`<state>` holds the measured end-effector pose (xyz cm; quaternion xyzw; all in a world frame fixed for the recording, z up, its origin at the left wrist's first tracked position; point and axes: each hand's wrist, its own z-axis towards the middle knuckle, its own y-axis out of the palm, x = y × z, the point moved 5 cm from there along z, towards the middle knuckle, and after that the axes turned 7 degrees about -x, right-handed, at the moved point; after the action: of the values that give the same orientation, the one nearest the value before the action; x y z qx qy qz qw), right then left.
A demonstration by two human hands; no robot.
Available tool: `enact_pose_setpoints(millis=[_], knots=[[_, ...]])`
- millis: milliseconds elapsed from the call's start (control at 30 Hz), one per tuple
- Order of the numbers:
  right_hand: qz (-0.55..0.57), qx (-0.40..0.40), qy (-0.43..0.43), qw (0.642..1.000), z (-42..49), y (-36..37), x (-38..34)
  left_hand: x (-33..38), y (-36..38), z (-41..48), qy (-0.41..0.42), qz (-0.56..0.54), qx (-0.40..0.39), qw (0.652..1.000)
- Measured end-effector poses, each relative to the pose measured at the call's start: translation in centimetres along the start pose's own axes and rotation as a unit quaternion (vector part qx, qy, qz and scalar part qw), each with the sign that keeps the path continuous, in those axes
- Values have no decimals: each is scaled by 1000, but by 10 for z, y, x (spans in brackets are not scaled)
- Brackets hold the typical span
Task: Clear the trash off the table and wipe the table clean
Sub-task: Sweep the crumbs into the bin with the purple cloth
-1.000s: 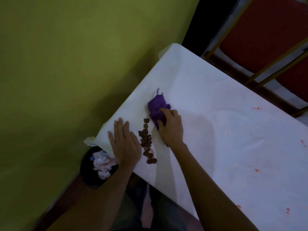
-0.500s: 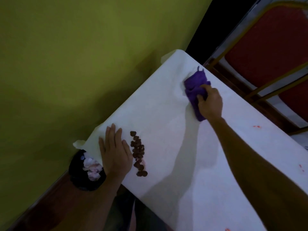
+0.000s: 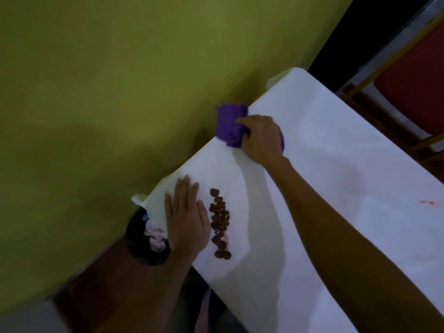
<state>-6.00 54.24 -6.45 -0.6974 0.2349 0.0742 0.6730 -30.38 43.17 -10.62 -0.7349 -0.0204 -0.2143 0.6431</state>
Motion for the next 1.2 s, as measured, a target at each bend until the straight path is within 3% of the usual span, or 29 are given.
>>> enact_pose_setpoints(millis=[133, 300, 500, 633, 733, 833, 933, 1000, 1200], knots=[[46, -17, -74, 996, -40, 33, -48, -2, 0, 0, 14, -5, 14, 1000], [61, -58, -57, 995, -86, 48, -62, -8, -3, -2, 18, -48, -9, 999], [18, -111, -63, 992, -128, 54, -90, -25, -19, -46, -60, -81, -38, 994], [-2, -126, -77, 989, -145, 50, -110, -32, -17, -71, -41, -65, -88, 993], [-4, -13, -12, 1000, -154, 19, -104, -37, -18, -73, -2, -39, -112, 993], [17, 100, 125, 987, -185, -10, -62, -41, -21, -73, 20, -17, -137, 990], [67, 107, 313, 941, -245, -6, -7, -42, -22, -75, 23, -23, -169, 985], [83, 101, 381, 915, -279, 7, 5, -42, -21, -75, 21, -33, -181, 983], [64, 45, 333, 940, -273, 47, -50, -54, -18, -77, 66, -5, -170, 983]])
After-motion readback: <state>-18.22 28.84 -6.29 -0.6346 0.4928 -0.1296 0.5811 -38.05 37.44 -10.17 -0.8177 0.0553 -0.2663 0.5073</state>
